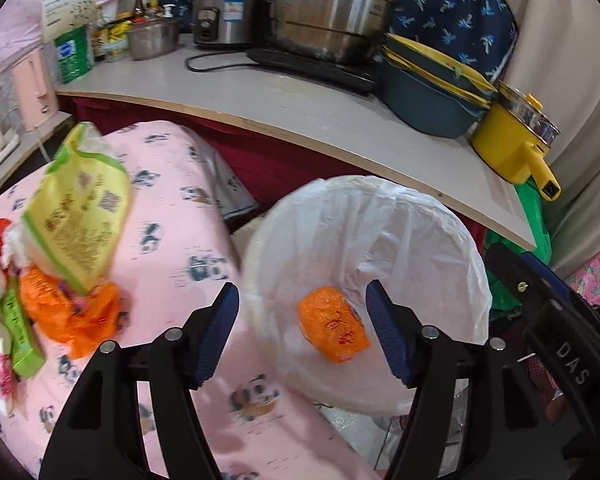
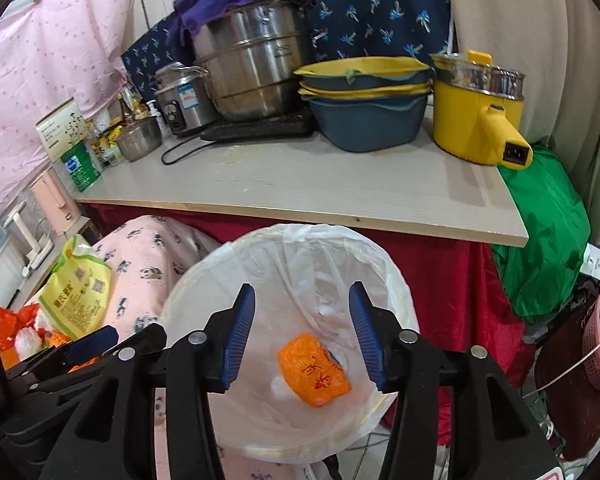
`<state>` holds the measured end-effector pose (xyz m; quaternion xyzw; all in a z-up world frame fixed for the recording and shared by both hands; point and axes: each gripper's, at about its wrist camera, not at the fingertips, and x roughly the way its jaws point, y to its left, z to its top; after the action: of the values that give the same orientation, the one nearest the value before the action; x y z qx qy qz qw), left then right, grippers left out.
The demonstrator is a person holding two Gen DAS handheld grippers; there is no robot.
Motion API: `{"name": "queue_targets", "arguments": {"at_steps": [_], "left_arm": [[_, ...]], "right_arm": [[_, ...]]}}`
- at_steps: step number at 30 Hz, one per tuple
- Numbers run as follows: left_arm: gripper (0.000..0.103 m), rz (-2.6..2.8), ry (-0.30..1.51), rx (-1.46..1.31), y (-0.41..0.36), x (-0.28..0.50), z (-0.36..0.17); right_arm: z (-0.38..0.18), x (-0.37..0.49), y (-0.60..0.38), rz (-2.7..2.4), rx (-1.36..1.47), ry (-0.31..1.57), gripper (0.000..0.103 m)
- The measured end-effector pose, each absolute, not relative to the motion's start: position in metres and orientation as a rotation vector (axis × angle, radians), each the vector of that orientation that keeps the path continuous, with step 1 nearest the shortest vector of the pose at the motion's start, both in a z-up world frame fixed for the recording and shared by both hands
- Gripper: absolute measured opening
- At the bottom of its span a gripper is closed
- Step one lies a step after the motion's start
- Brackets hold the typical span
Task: Collect trash
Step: 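Carry the white bag and orange bag over the bin and open both tools, then move both tools back over the trash on the table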
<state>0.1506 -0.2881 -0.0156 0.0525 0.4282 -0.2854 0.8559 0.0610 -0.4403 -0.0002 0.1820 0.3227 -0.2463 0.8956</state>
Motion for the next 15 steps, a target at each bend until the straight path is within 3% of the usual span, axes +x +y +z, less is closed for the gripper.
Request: {"name": "queue_targets", "arguments": {"at_steps": [15], "left_arm": [[0.068,-0.316,0.853,0.067,-0.141,0.147,0.007]], "right_arm": [[0.017,0.089,-0.321,-0.33,0.298,0.692,0.056]]}}
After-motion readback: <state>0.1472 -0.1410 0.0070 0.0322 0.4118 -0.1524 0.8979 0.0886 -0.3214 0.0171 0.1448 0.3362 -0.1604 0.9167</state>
